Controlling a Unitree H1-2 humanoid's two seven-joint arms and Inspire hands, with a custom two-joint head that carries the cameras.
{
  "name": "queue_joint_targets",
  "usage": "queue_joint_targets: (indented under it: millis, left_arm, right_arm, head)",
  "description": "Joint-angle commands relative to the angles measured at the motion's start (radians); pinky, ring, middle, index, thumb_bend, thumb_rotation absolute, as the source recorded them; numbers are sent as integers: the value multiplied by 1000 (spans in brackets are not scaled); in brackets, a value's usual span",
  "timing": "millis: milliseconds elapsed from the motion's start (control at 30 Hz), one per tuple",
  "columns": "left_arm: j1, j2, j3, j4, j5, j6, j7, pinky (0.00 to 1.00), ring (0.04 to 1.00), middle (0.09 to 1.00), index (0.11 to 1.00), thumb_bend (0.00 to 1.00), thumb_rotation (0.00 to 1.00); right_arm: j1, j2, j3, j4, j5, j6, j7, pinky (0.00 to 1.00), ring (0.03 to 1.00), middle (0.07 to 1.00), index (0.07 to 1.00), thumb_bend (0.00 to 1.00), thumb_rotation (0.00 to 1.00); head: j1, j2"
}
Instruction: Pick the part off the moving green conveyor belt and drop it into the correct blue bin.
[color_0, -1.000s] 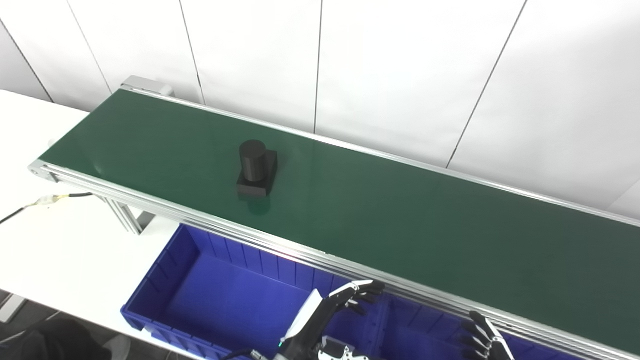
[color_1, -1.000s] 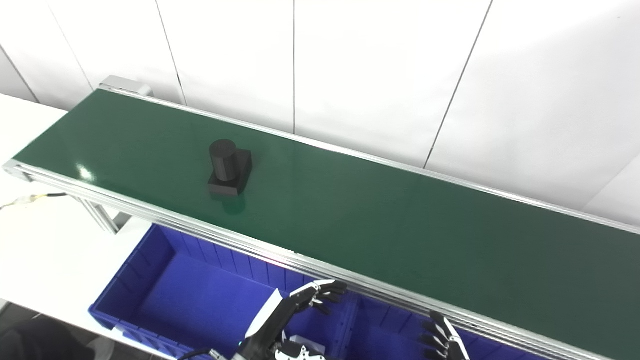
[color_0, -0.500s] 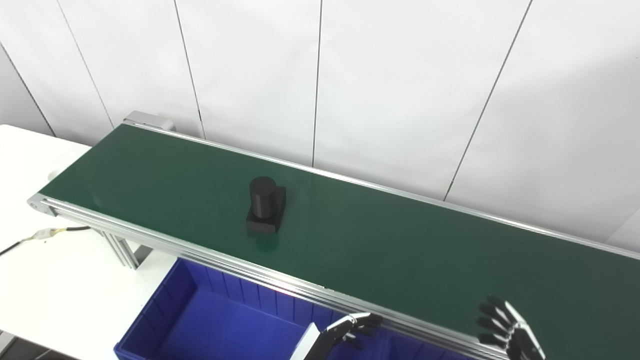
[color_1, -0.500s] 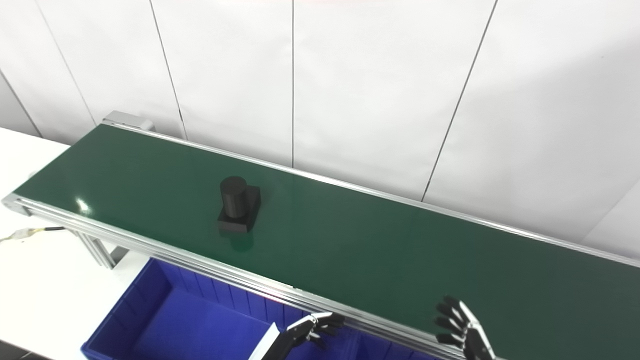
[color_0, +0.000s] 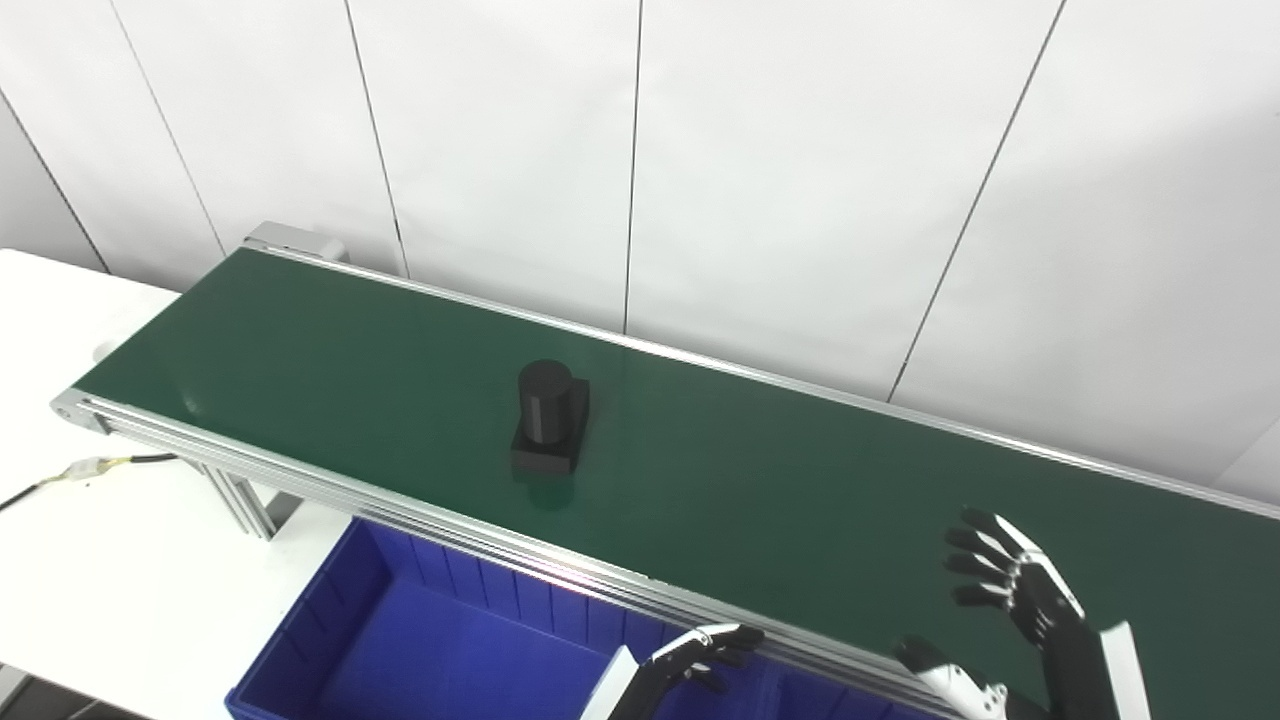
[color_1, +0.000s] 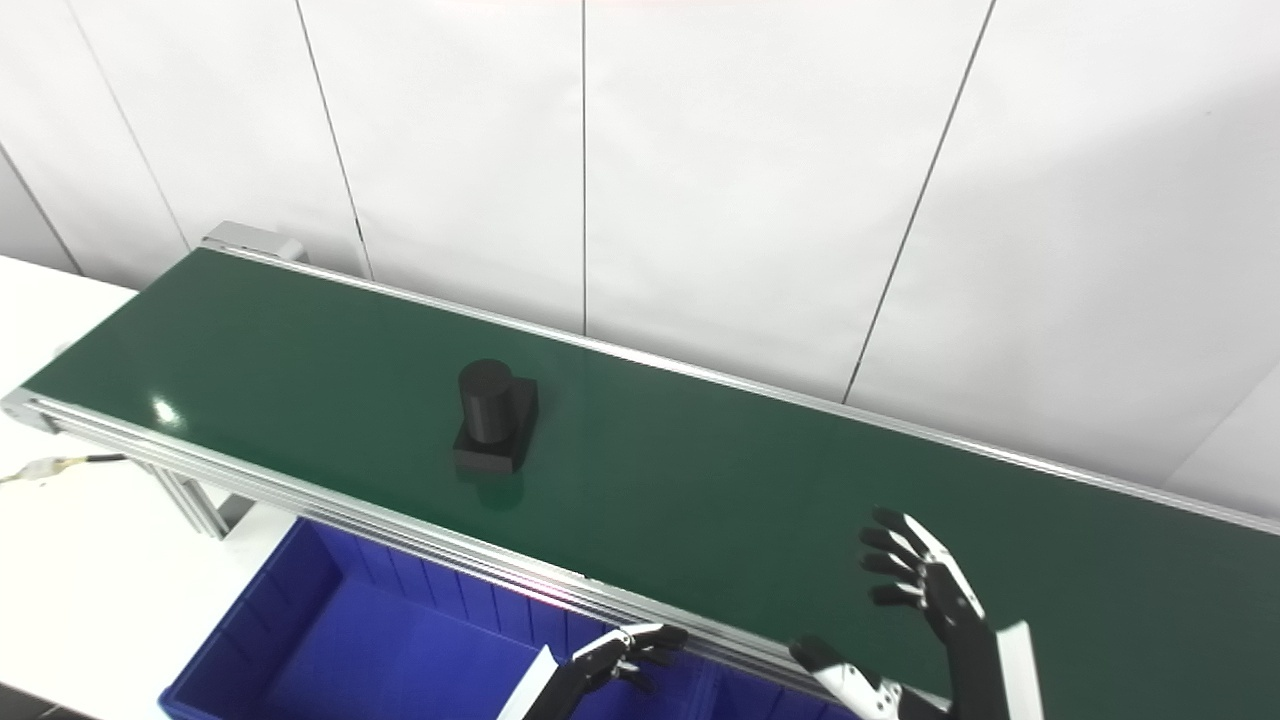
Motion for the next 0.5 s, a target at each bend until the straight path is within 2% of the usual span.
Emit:
queue_joint_targets:
  millis: [0, 100, 467]
  left_arm:
    - [-19, -6, 2, -11, -7, -32, 16, 623, 741, 792, 779, 829, 284]
    - [-17, -7, 7, -12, -13, -32, 11, 620, 741, 793, 779, 834, 286]
    - [-3, -8, 20, -26, -39, -32, -6, 615, 748, 794, 777, 838, 270]
  right_arm:
    - [-49, 9, 5, -31, -8, 30, 16, 611, 713, 768, 825, 749, 465]
    - [-85, 9, 16, -32, -21, 75, 41, 630, 720, 778, 833, 721, 419]
    - [-238, 31, 69, -12, -48, 272, 131, 677, 787, 841, 874, 697, 399]
  head:
    - [-5, 0]
    - [-5, 0]
    - [-39, 9]
